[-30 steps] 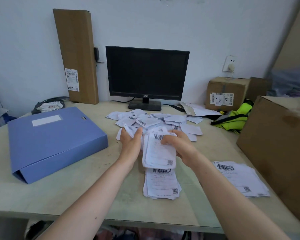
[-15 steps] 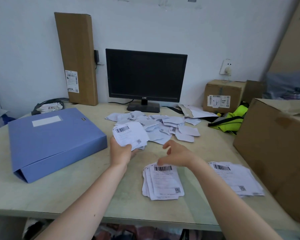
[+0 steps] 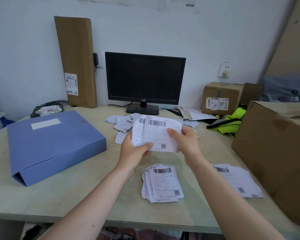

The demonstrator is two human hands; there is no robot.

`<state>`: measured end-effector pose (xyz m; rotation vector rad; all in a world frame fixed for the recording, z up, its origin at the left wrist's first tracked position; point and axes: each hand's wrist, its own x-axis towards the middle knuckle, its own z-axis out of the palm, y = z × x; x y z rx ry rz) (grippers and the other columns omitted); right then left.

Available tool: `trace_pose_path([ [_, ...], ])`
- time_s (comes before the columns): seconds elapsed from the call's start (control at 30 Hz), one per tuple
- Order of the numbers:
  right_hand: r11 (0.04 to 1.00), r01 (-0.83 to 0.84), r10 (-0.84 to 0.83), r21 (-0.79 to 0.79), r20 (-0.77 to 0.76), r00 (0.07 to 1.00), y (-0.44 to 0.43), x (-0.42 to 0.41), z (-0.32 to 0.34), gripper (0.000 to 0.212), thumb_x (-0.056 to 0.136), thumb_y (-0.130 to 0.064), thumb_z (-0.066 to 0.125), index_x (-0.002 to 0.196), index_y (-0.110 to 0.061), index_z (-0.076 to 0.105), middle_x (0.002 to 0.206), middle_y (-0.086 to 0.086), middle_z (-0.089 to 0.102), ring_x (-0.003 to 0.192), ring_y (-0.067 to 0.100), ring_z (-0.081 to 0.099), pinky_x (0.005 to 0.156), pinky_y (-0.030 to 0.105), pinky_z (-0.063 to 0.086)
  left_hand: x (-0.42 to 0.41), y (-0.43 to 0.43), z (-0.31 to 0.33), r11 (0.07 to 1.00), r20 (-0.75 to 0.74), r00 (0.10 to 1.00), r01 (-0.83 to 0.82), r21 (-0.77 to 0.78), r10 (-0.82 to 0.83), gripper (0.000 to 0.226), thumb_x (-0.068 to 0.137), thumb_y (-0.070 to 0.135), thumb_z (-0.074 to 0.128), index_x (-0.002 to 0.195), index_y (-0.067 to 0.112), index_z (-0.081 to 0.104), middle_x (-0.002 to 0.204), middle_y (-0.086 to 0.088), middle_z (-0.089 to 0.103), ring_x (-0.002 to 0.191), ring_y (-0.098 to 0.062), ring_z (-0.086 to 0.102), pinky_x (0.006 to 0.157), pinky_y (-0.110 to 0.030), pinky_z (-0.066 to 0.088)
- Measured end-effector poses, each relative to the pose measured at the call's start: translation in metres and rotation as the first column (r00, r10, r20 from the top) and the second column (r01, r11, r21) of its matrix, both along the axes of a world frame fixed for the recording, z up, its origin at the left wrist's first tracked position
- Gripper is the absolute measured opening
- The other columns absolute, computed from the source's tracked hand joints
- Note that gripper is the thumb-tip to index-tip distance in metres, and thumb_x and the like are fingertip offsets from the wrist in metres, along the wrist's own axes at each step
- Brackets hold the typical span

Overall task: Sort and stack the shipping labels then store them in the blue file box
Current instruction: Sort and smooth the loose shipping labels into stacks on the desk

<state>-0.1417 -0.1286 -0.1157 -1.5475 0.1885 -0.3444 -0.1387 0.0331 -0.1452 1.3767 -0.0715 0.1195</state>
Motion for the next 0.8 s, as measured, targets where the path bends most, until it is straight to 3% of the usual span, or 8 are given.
trace_pose_path([
  [0.2,1.000,0.017,-0.017,0.015,-0.002,1.000,-0.005,-0.005,-0.003,0.017,0.087,-0.011,0.066,0.103,-0.013,0.065,0.097,0.009,0.074,0.087,0.025,0.072,0.064,0.031,0.055,-0.006,-0.005,0.002,0.998,0.006,0.999,0.031,-0.045,-0.031,0.035,0.087,-0.004,0.063,0.119,0.009,0.057,0.109,-0.007,0.070,0.094,-0.019,0.070,0.067,-0.026,0.059],
  [0.3,0.999,0.041,-0.041,0.008,0.009,0.999,-0.005,-0.005,-0.002,0.034,0.083,-0.012,0.070,0.114,-0.010,0.057,0.108,0.010,0.070,0.092,0.023,0.069,0.074,0.034,0.057,-0.007,-0.007,0.003,0.997,-0.007,0.997,0.081,-0.005,-0.081,0.032,0.091,-0.003,0.057,0.120,0.011,0.056,0.112,-0.007,0.068,0.095,-0.019,0.070,0.067,-0.026,0.059],
  [0.37,0.983,0.115,-0.104,-0.146,0.080,0.991,-0.007,-0.005,-0.002,0.056,0.080,-0.019,0.072,0.130,-0.020,0.046,0.127,0.002,0.057,0.110,0.017,0.060,0.091,0.036,0.052,-0.008,-0.011,0.005,0.989,-0.037,0.990,0.141,0.039,-0.139,0.033,0.093,-0.002,0.053,0.121,0.015,0.054,0.113,-0.006,0.067,0.093,-0.019,0.070,0.068,-0.027,0.059],
  [0.43,0.884,0.199,-0.125,-0.424,0.196,0.973,-0.011,-0.008,0.002,0.068,0.081,-0.025,0.067,0.142,-0.027,0.037,0.139,-0.006,0.047,0.125,0.013,0.046,0.106,0.036,0.039,-0.010,-0.018,0.006,0.972,-0.071,0.975,0.215,0.095,-0.209,0.034,0.095,-0.001,0.049,0.124,0.017,0.050,0.115,-0.005,0.065,0.094,-0.021,0.070,0.068,-0.028,0.060],
  [0.53,0.653,0.208,-0.082,-0.729,0.205,0.975,-0.021,-0.015,0.012,0.060,0.084,-0.024,0.056,0.141,-0.028,0.038,0.124,-0.011,0.057,0.123,0.014,0.044,0.114,0.039,0.022,-0.016,-0.034,0.008,0.934,-0.097,0.948,0.316,0.164,-0.304,0.036,0.097,0.000,0.042,0.126,0.021,0.044,0.116,-0.006,0.062,0.097,-0.022,0.069,0.070,-0.032,0.060],
  [0.6,0.647,0.128,-0.069,-0.752,0.110,0.992,-0.028,-0.018,0.016,0.051,0.085,-0.018,0.051,0.135,-0.027,0.043,0.104,-0.012,0.060,0.113,0.017,0.052,0.113,0.042,0.022,-0.020,-0.046,0.009,0.914,-0.098,0.932,0.363,0.179,-0.350,0.037,0.097,0.001,0.040,0.127,0.022,0.042,0.116,-0.007,0.063,0.095,-0.020,0.069,0.069,-0.030,0.060],
  [0.7,0.702,0.114,-0.113,-0.703,0.049,0.992,-0.046,-0.022,0.017,0.030,0.085,-0.012,0.048,0.109,-0.029,0.057,0.077,-0.011,0.057,0.089,0.020,0.057,0.100,0.041,0.039,-0.024,-0.064,0.009,0.895,-0.119,0.912,0.408,0.180,-0.392,0.034,0.098,0.009,0.045,0.129,0.021,0.040,0.110,-0.006,0.065,0.093,-0.017,0.069,0.075,-0.029,0.060],
  [0.8,0.566,0.135,-0.195,-0.813,0.027,0.980,-0.070,-0.026,0.018,0.021,0.084,-0.011,0.045,0.089,-0.027,0.058,0.076,-0.005,0.065,0.083,0.021,0.058,0.096,0.035,0.034,-0.024,-0.074,0.005,0.895,-0.129,0.917,0.398,0.201,-0.378,0.039,0.095,0.023,0.053,0.131,0.024,0.038,0.113,-0.004,0.067,0.104,-0.015,0.065,0.092,-0.032,0.054],
])
